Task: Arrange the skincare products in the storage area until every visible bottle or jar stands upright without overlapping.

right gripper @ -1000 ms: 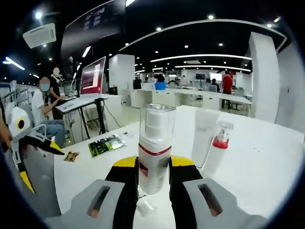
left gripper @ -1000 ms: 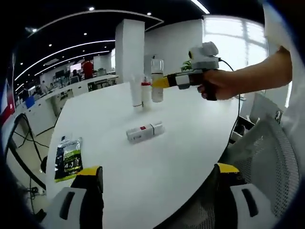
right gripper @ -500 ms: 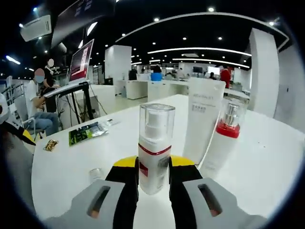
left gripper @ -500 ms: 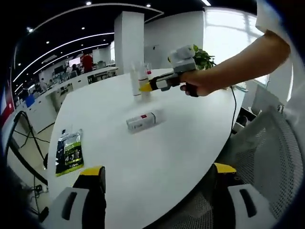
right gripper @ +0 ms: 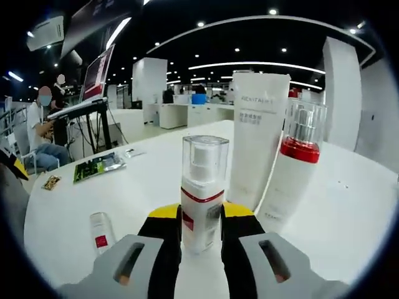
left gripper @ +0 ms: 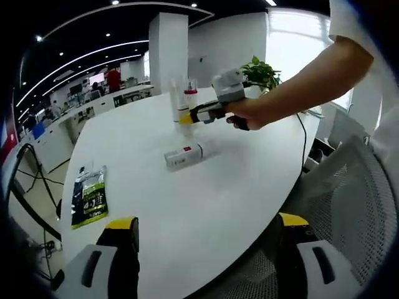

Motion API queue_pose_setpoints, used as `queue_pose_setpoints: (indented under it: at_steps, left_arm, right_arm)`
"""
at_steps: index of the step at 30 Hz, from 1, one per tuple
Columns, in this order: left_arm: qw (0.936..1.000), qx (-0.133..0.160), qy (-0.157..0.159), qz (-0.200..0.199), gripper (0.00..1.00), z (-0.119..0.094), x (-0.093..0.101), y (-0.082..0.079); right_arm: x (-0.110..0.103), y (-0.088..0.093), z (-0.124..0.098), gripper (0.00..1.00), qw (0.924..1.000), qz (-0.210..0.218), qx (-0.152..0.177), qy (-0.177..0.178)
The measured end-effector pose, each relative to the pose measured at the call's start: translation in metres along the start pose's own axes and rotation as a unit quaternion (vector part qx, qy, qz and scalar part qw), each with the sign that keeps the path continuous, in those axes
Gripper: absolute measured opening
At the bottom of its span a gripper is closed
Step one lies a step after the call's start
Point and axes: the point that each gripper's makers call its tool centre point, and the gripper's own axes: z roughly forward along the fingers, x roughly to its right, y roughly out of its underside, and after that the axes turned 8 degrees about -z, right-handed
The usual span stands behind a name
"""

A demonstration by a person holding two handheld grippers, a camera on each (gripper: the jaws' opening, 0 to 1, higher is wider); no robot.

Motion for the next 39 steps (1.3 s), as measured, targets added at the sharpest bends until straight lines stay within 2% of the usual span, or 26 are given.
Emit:
queue_pose_setpoints:
  at_steps: [10,16,31,39]
  left_arm:
    - [0.9999,-0.008,0.007,-0.001,0.91,0.000,0.003,0.003]
    - [0.9999,-0.009,0.006,0.000,0.90,0.000,0.003,0.003]
    - [0.9999,-0.010,0.010,0.003,0.87,0.000,0.004,0.004]
    - [0.9999,-0.010,0.009,0.007,0.86,0.000,0.003,0.004]
  right_arm:
    - [0.003,-0.002,0.007,0.21,0.9998,0.004,0.016,0.009]
    - [0.002,-0.001,0.007,0.21,0.9996,-0.017,0.020,0.009]
    - [0.011,0.000,0.014,0.22,0.9986,-0.050,-0.001,0.020]
    - [0.017,0.001,0.014,0.23,0.9985,-0.042,-0.023,0.028]
